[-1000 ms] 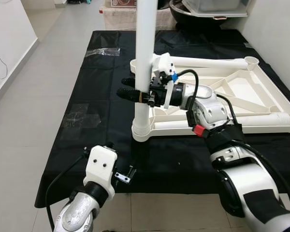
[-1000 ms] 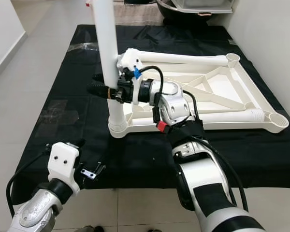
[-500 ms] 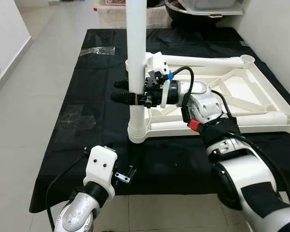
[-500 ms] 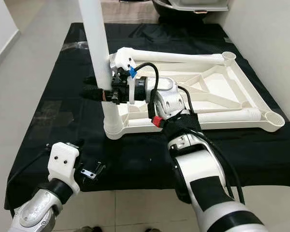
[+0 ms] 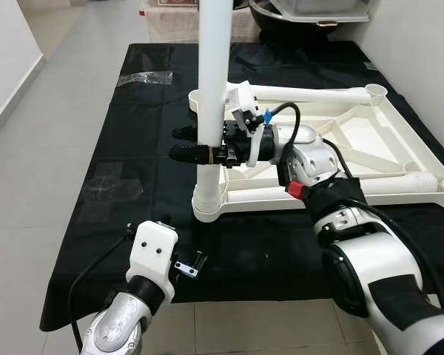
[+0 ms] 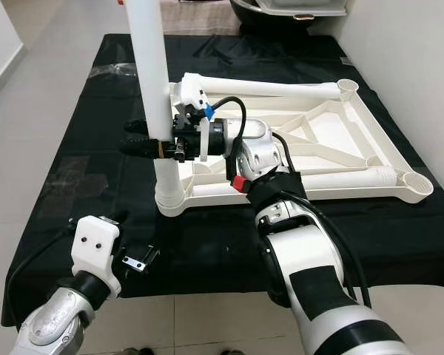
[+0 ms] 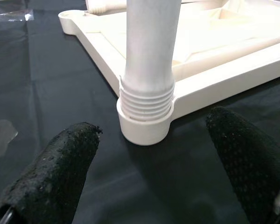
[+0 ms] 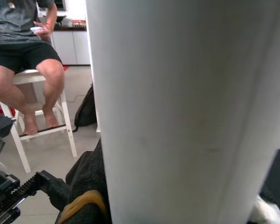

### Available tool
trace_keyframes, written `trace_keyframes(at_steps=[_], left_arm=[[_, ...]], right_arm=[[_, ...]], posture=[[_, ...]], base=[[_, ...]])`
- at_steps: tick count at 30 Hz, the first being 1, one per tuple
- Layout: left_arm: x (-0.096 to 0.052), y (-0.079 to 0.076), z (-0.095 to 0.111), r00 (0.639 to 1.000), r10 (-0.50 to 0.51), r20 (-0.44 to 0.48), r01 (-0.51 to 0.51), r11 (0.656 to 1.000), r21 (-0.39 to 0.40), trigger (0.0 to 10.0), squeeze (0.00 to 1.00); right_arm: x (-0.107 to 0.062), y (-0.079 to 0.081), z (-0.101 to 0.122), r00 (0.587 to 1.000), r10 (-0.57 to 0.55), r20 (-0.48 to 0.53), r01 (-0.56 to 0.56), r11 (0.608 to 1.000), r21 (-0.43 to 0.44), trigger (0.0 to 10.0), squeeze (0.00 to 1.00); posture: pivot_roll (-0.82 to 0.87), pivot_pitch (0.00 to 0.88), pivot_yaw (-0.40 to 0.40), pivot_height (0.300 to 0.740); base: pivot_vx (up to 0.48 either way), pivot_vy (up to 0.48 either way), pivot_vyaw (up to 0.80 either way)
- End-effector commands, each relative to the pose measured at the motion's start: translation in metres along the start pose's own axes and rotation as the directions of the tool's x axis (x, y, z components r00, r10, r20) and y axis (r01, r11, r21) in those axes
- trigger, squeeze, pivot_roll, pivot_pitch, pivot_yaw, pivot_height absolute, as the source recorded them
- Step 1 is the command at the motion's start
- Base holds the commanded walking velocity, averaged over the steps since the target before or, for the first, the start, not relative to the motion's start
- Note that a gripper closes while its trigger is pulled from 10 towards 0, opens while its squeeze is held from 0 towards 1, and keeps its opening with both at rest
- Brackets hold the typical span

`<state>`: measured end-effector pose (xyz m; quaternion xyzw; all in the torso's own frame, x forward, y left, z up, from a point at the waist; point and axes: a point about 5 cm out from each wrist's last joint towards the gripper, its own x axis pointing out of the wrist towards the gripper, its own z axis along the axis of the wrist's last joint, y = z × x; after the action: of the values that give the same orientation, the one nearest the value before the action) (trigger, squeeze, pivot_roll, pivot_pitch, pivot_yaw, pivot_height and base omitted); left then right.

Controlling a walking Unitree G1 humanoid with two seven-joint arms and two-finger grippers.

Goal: Building children table

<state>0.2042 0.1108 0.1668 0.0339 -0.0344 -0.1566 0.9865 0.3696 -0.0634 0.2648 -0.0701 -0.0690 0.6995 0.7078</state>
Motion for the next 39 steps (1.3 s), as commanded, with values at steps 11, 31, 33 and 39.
trace_keyframes(at_steps=[11,31,33,39], left_arm=[[-0.002,0.000,-0.001,1.000,0.002,-0.013,-0.002,1.000,0.013,10.0,0.00],[-0.003,-0.004,0.000,1.000,0.001,-0.003,-0.001,1.000,0.010,10.0,0.00],[-0.003,-0.004,0.000,1.000,0.002,-0.003,-0.002,1.000,0.011,10.0,0.00],[-0.003,-0.002,0.000,1.000,0.006,-0.004,-0.006,1.000,0.013,10.0,0.00]], right_arm=[[-0.002,0.023,-0.058,0.977,0.173,-0.124,-0.141,0.963,0.228,10.0,0.00],[0.037,0.024,-0.053,0.938,0.226,-0.263,-0.180,0.965,0.188,10.0,0.00],[0.038,0.022,-0.054,0.945,0.195,-0.262,-0.148,0.971,0.189,10.0,0.00],[0.034,0.017,-0.058,0.969,0.078,-0.236,-0.027,0.977,0.212,10.0,0.00]], posture=[[0.16,0.210,-0.060,0.740],[0.16,0.189,-0.083,0.740],[0.16,0.188,-0.083,0.740],[0.15,0.185,-0.079,0.740]], base=[[0.000,0.000,0.00],[0.000,0.000,0.00],[0.000,0.000,0.00],[0.000,0.000,0.00]])
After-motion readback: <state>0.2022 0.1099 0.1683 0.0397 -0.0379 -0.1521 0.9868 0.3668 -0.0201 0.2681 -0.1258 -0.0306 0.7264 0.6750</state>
